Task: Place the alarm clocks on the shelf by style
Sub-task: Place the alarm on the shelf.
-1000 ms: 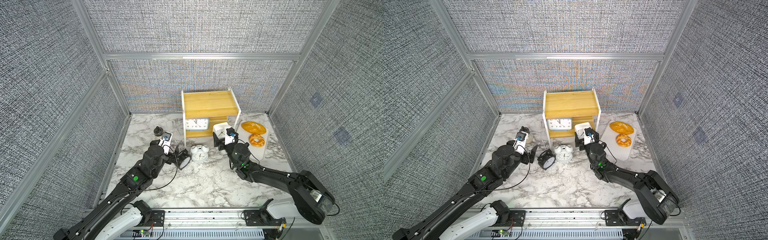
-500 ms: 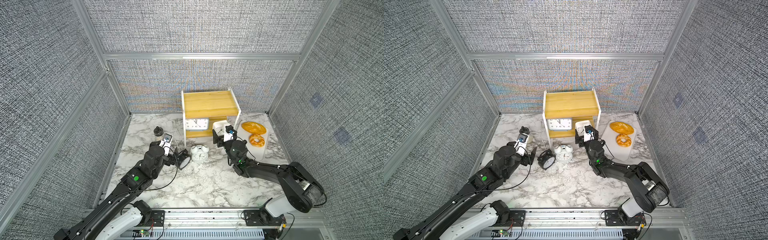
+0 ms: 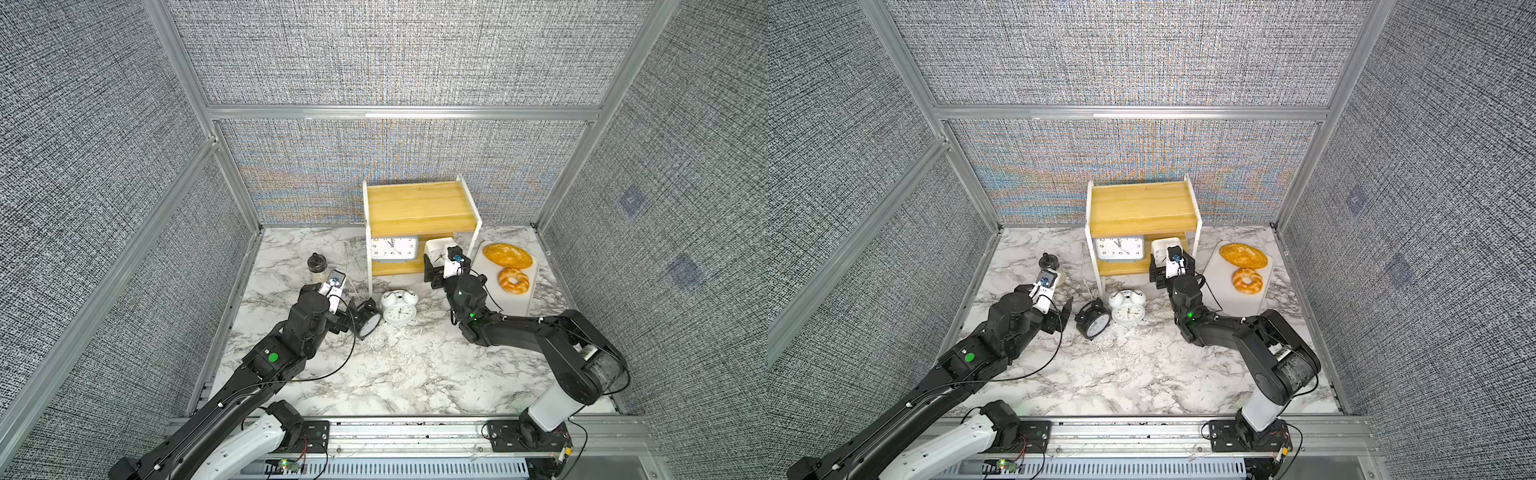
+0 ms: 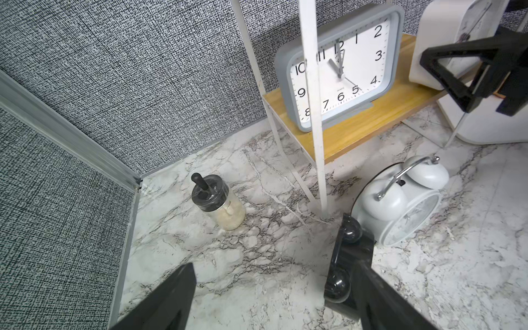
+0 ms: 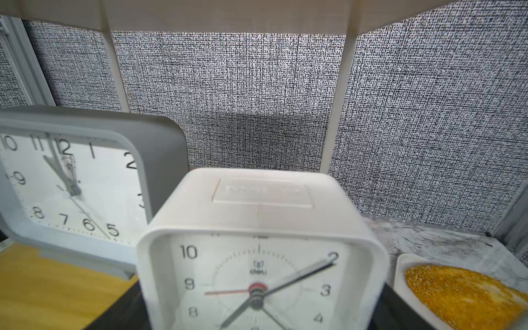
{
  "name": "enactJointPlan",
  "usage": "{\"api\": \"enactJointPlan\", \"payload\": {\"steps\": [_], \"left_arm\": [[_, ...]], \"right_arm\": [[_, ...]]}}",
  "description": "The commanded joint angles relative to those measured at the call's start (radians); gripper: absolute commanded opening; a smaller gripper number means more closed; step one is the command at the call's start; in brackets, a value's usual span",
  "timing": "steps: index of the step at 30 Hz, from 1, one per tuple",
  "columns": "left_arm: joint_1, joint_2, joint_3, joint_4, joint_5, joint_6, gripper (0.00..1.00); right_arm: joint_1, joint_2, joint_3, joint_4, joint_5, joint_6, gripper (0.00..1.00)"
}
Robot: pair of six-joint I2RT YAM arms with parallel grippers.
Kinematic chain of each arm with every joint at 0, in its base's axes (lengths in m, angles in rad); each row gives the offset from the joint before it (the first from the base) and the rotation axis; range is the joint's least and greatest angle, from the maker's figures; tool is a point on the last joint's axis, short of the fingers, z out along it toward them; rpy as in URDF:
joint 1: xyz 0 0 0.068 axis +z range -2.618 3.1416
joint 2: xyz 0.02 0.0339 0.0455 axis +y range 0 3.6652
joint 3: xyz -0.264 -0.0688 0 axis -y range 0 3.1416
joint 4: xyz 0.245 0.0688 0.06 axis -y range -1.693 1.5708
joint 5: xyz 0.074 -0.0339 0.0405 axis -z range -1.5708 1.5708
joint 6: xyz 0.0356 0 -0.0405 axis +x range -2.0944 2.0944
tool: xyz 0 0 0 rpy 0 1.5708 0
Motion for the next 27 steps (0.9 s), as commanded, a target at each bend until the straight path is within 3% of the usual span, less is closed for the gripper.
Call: {"api": "enactJointPlan", "payload": {"steps": [1,27], "left_arm": [[0.001,-0.004,-0.003,0.004,0.001,0.005,0.91],[0.001,-0.009,-0.012,0.010,-0.018,0.017,0.92]], "right_arm": [[-0.002,0.016,0.020,0.060,0.044,0.014,0.62],[-0.015,0.106,0.117,-0.026,0.043,0.022,0.63]]}}
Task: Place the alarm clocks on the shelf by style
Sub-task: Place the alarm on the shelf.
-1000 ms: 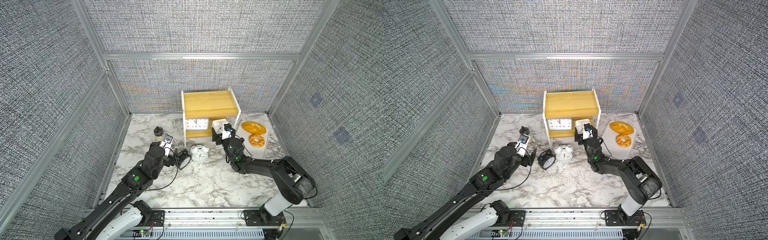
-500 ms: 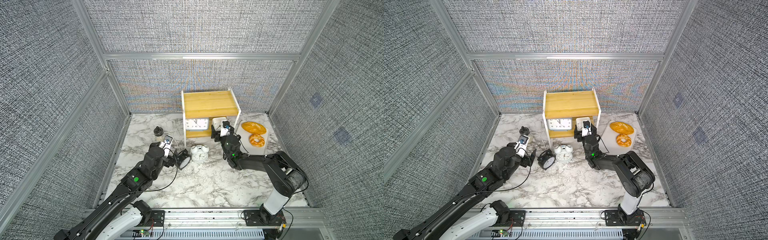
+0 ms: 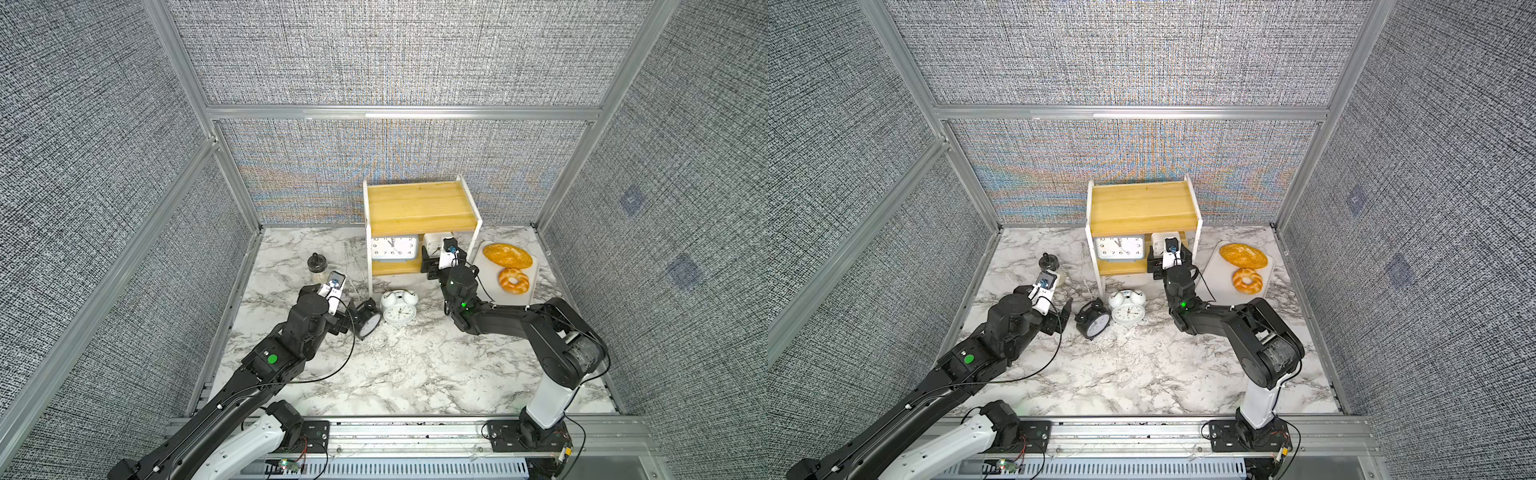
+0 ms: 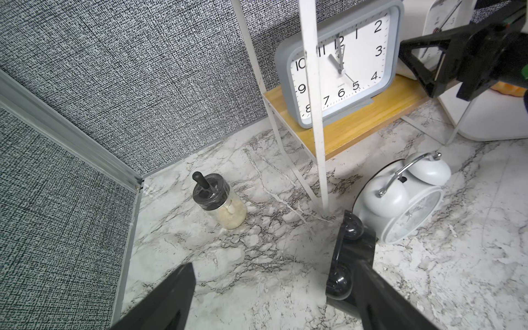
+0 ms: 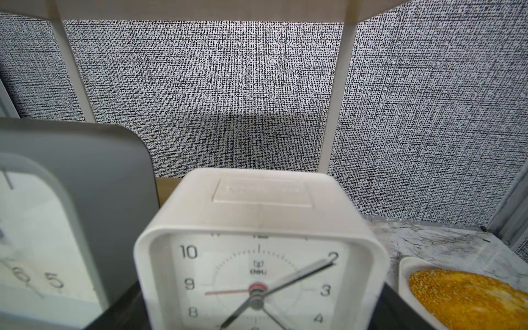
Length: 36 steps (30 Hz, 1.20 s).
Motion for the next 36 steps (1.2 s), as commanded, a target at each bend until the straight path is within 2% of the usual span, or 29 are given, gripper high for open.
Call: {"api": "enactJointPlan", "payload": {"steps": [1,15,36], "left_arm": [[0.001,0.002,0.000,0.011,-0.014,0.008,0.92],[0.002,-0.001,-0.006,0.014,-0.009,0.009,0.92],[0.001,-0.003,-0.012,0.019,-0.017,0.017,0.92]], "right_arm": [[0.007,-0.007,-0.004,-0.006,0.012,0.000,0.63],[0.024,0.000,-0.002,-0.030,0.059,-0.004,0.67],[0.027,-0.011,-0.002,-0.070,0.075,0.006,0.88]]}}
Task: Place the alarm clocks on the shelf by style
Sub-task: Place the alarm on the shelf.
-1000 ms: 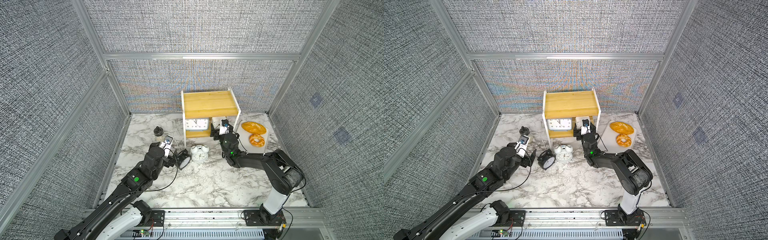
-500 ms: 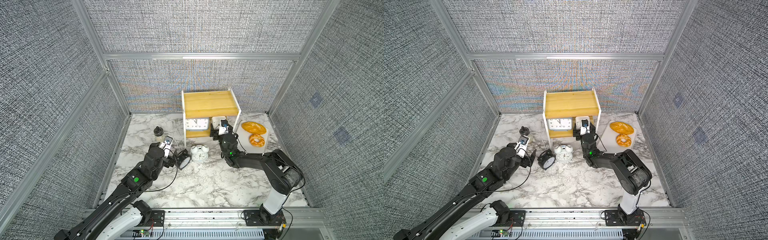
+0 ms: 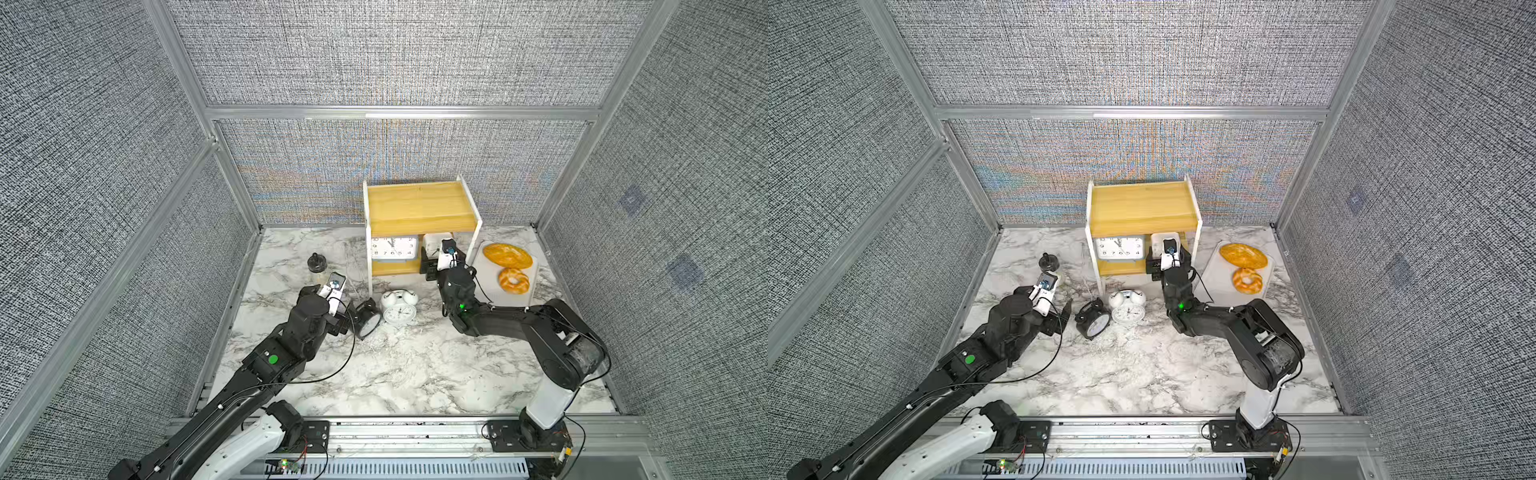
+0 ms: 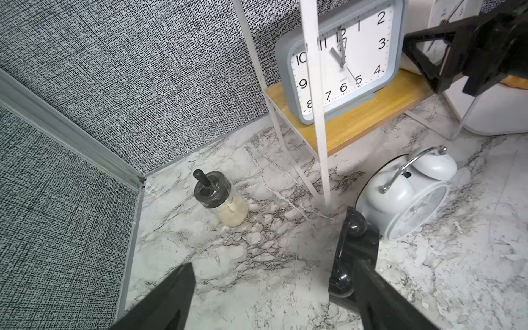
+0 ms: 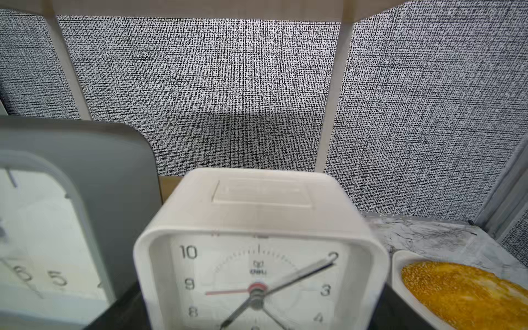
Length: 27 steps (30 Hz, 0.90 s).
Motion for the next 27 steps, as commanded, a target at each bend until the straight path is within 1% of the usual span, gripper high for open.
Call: {"api": "enactJointPlan", "payload": {"steps": [1,7,11,23,24,27], "left_arm": [[0.001,-0.001,-0.001,0.017,-0.012,0.007,0.92],[0.000,-0.004,-0.003,0.019,-0.013,0.008,0.92],[0.001,-0.006,-0.005,0.019,-0.013,0.008,0.92],[0.003,-0.010,-0.007,0.023,-0.008,0.008,0.92],[0.002,-0.011,-0.008,0.023,-0.009,0.009,0.92],[0.002,-0.011,-0.010,0.025,-0.006,0.010,0.92]], "right_arm": [[0.003,-0.004,-0.001,-0.052,0.021,0.011,0.89],[0.005,-0.012,-0.003,-0.059,0.028,0.012,0.96],[0.007,-0.018,-0.005,-0.069,0.033,0.010,0.98],[0.022,-0.072,-0.032,-0.091,0.052,0.010,0.99],[0.025,-0.081,-0.067,-0.091,0.053,0.010,0.99],[0.029,-0.103,-0.085,-0.097,0.053,0.010,0.99]]}}
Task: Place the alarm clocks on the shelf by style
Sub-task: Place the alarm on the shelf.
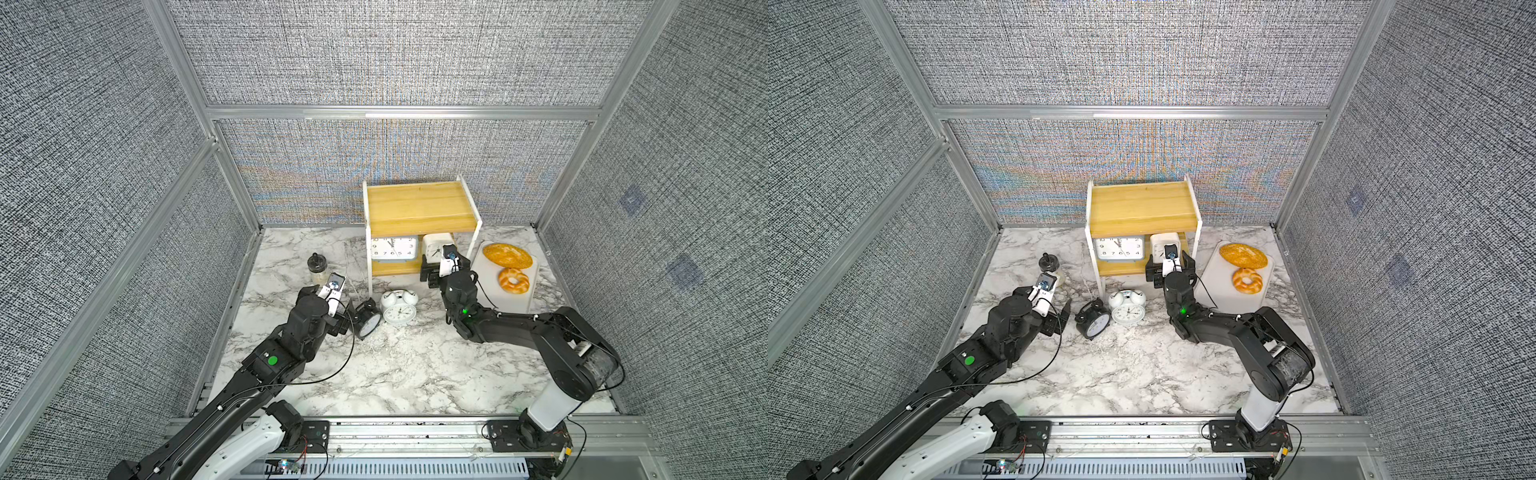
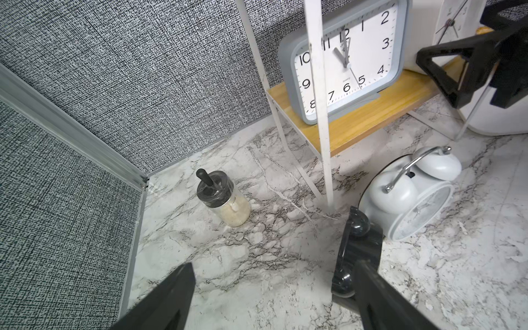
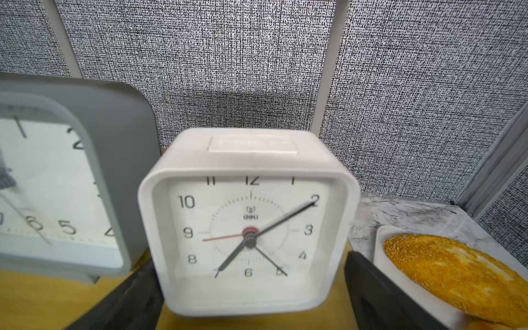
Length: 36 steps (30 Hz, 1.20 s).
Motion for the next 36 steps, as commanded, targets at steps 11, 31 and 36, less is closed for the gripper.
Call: {"api": "enactJointPlan", "payload": {"steps": [11,31,36], "left_arm": [[0.002,-0.015,-0.002,0.019,0.009,0.003,0.92],[0.001,-0.014,-0.005,0.025,0.019,0.007,0.92],[0.002,-0.015,-0.007,0.029,0.019,0.008,0.92]], "right_arm": [[0.011,-0.040,-0.032,-0.010,0.016,-0.006,0.99],[0.035,-0.161,-0.128,-0.047,-0.077,-0.013,0.99],[0.033,-0.215,-0.167,-0.027,-0.185,-0.045,0.86]]}}
